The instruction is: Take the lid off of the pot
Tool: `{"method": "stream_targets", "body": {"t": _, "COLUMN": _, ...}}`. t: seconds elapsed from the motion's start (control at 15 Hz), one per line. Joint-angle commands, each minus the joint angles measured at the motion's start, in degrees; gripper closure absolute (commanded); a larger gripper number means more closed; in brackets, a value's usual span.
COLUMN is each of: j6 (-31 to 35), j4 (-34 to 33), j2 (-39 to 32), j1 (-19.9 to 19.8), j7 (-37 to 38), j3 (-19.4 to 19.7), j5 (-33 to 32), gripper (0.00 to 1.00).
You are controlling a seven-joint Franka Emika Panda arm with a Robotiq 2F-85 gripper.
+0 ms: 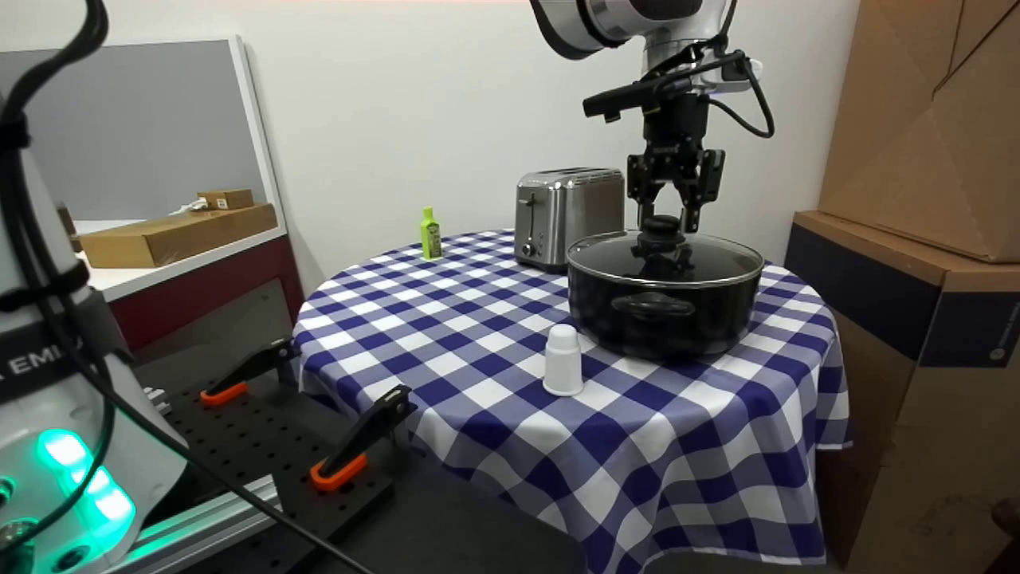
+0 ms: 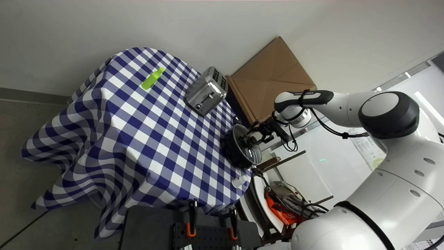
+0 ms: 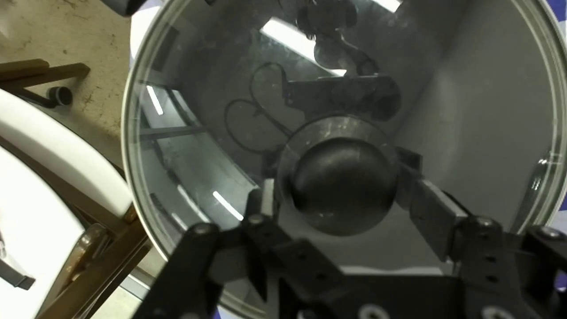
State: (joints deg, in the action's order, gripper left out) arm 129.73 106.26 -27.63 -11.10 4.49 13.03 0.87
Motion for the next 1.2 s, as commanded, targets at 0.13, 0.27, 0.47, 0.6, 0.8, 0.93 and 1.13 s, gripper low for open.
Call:
{"method": "stream_targets", "body": {"t": 0.13, "j6": -3.03, "j4": -2.42, "j2": -0.02, "j1": -0.13, "j7": 1.38, "j3": -0.16, "j5": -1.4, "gripper": 0.7}}
{"method": "stream_targets", "body": {"t": 0.27, "j6": -4.33, "j4": -2.39, "j2": 0.77, "j1": -0.14, "j7": 1.39, "j3": -0.05, "j5": -1.57, "gripper": 0.77}}
{"method": "stream_targets", "body": {"t": 0.47, "j6": -5.89, "j4": -1.79, "j2": 2.18, "j1": -0.14, "j7": 1.09, "j3": -0.12, "j5": -1.48, "gripper": 0.8}}
{"method": "stream_targets", "body": {"t": 0.6, "j6": -6.96, "j4": -1.55, "j2": 3.07, "j1": -0.13, "j7": 0.98, "j3": -0.18, "j5": -1.4, "gripper": 0.91}}
{"method": "stream_targets", "body": {"t": 0.8, "j6": -10.05, "j4": -1.55, "j2": 4.46, "j1": -0.35, "j7": 0.38, "j3": -0.44, "j5": -1.05, "gripper": 0.56}}
{"method": "stream_targets", "body": {"t": 0.93, "j6": -13.08, "j4": -1.4, "j2": 5.43, "j1": -0.4, "j7": 0.12, "j3": -0.53, "j5": -1.07, "gripper": 0.42}}
{"method": "stream_targets", "body": {"t": 1.13, "j6": -15.62, "j4": -1.76, "j2": 5.38, "j1": -0.68, "j7": 0.23, "j3": -0.47, "j5": -0.93, "gripper": 0.2}}
